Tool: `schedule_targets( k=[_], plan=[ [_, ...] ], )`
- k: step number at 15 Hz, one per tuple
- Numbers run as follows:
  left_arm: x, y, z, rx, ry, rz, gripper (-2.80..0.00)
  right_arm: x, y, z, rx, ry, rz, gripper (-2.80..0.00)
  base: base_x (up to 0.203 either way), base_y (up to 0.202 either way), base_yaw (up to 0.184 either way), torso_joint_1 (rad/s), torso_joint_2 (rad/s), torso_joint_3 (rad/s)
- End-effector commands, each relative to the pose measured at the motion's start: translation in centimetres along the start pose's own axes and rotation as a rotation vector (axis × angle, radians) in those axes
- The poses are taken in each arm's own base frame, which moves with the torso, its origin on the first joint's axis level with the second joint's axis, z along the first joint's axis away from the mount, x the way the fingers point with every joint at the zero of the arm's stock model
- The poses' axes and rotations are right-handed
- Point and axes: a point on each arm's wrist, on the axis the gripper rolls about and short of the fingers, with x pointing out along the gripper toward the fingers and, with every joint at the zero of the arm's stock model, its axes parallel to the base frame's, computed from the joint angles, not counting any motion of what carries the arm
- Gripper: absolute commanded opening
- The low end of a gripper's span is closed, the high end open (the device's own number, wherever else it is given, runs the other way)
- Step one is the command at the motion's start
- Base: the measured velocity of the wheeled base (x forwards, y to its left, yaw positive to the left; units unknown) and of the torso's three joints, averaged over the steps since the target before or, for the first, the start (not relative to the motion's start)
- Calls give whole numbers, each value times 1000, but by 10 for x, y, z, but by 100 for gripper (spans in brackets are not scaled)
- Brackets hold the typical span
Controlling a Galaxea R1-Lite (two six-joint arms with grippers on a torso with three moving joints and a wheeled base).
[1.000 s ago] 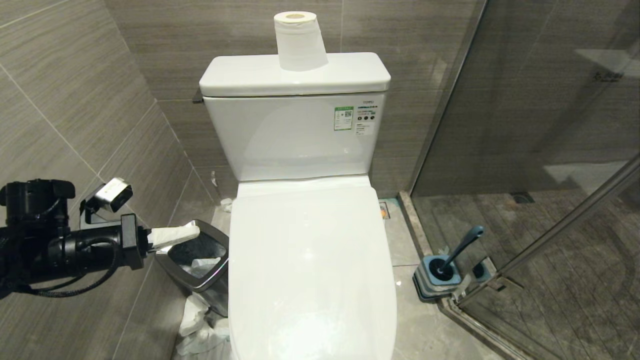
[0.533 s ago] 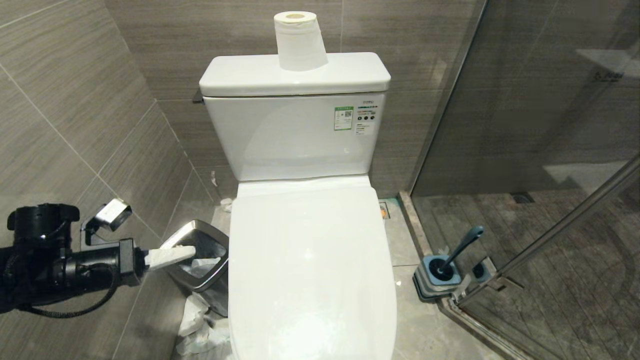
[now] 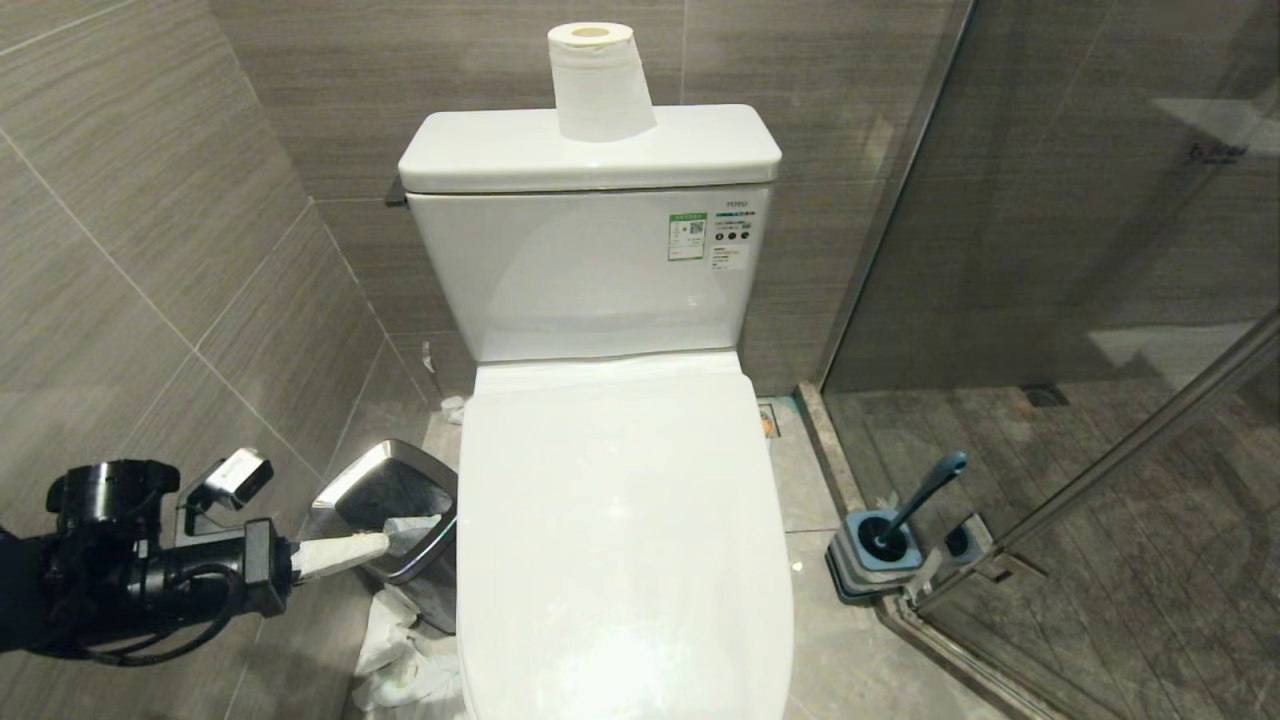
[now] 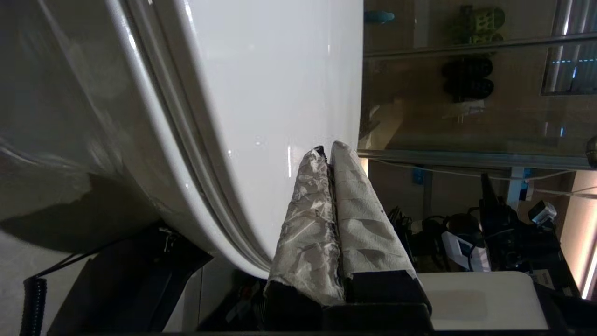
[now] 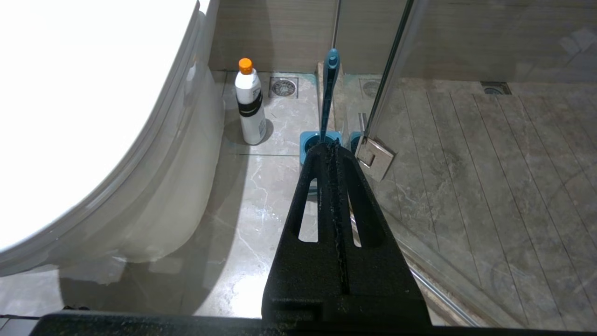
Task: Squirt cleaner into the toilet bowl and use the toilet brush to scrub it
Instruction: Use the left hand to lift the toilet lid slightly
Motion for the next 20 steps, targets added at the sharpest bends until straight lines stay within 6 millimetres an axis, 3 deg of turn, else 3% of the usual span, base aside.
schedule_targets(
  k=[1, 3, 4, 10, 20],
  plan=[
    [2, 13, -3, -29, 6, 2, -280, 0, 0, 0, 0, 1, 1, -280, 0, 0, 0, 0, 0, 0],
    [3, 15, -6, -2, 9, 6, -280, 0, 0, 0, 0, 1, 1, -280, 0, 0, 0, 0, 0, 0],
    [3, 16, -7, 1, 10, 12, 0, 0, 0, 0, 0, 1, 1, -280, 0, 0, 0, 0, 0, 0],
    [4, 21, -18, -9, 24, 4, 0, 0, 0, 0, 0, 1, 1, -280, 0, 0, 0, 0, 0, 0],
    [14, 55, -34, 7, 28, -55, 0, 0, 0, 0, 0, 2, 1, -280, 0, 0, 0, 0, 0, 0]
  ],
)
